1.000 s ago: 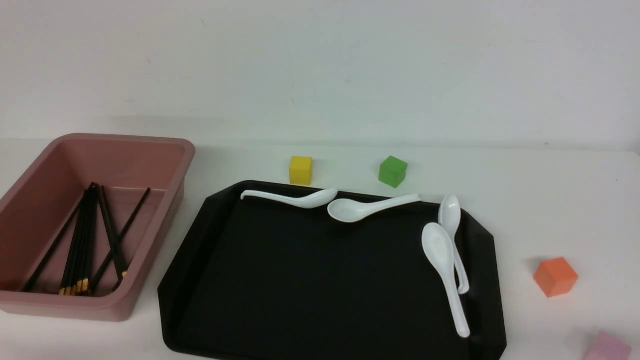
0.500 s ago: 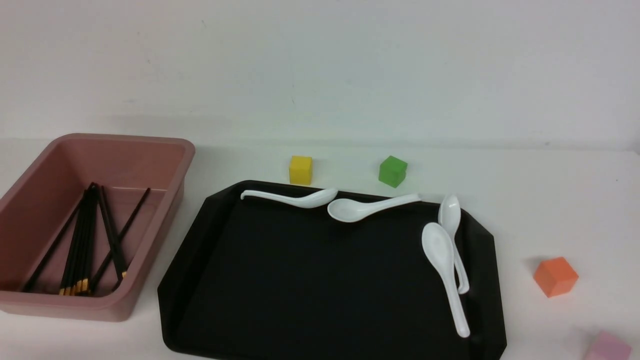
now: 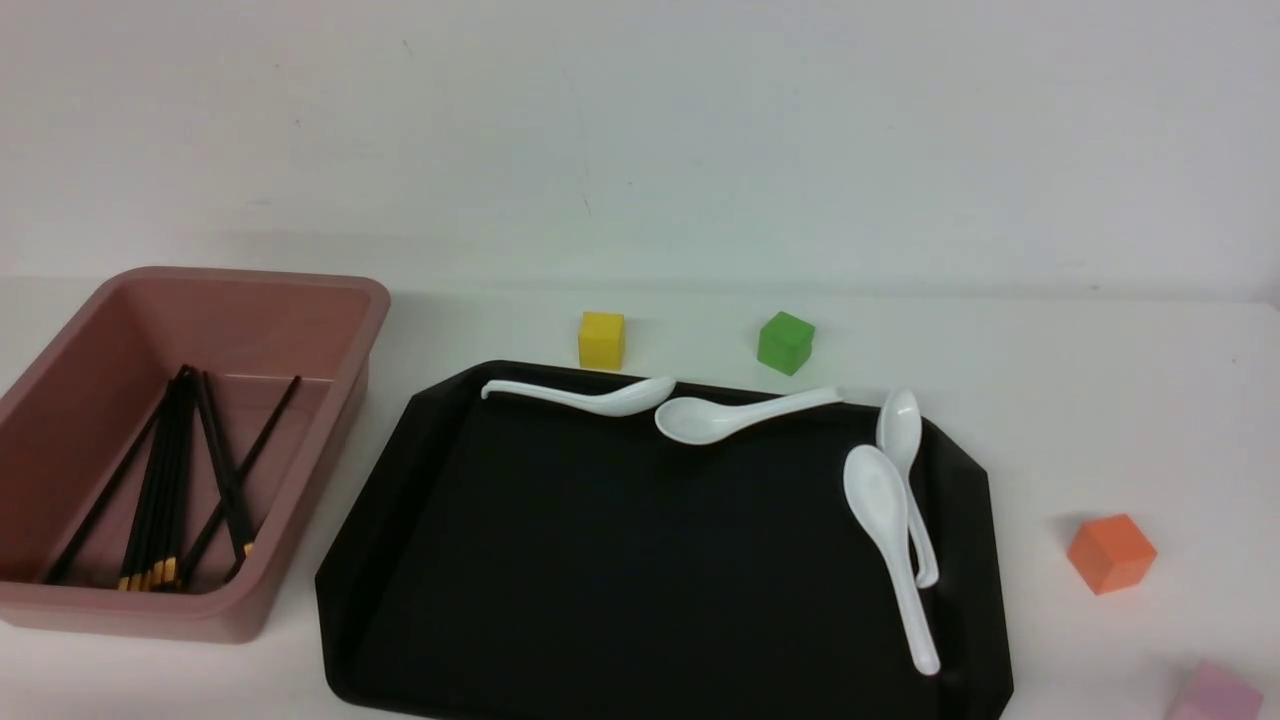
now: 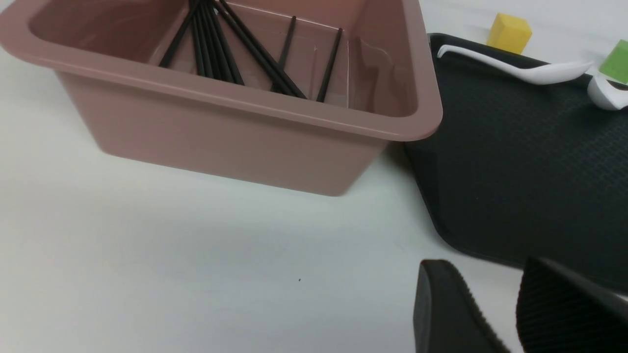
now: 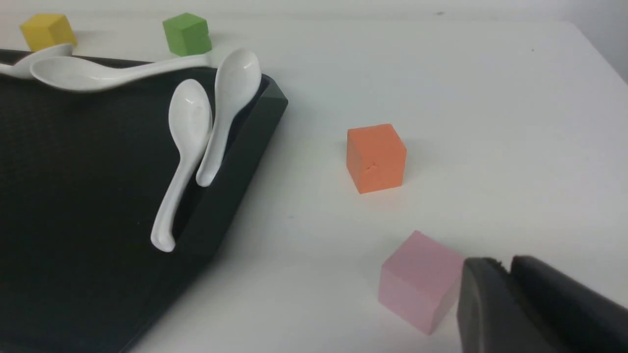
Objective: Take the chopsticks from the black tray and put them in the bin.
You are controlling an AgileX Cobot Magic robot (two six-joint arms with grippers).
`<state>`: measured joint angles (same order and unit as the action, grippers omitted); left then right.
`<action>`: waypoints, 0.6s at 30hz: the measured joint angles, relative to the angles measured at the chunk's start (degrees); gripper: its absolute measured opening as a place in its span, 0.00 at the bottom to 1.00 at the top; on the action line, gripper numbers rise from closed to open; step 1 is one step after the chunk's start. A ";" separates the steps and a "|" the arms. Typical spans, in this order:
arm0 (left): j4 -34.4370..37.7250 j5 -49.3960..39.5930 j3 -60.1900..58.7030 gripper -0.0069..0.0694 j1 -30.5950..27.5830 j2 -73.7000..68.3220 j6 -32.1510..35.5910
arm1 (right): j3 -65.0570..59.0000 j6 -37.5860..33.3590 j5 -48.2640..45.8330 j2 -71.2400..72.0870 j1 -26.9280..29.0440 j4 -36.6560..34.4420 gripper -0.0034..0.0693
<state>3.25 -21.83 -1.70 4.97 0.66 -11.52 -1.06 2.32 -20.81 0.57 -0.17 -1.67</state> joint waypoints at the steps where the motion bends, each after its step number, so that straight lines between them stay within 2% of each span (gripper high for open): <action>1: 0.00 0.00 0.00 0.40 0.00 0.00 0.00 | 0.00 0.00 -0.02 0.00 0.00 -0.05 0.18; 18: 0.00 0.00 0.00 0.40 0.00 0.00 0.00 | 0.00 0.00 -0.06 0.00 0.00 -0.05 0.21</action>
<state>3.25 -21.83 -1.70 4.97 0.66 -11.52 -1.06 2.32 -20.87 0.57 -0.17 -1.71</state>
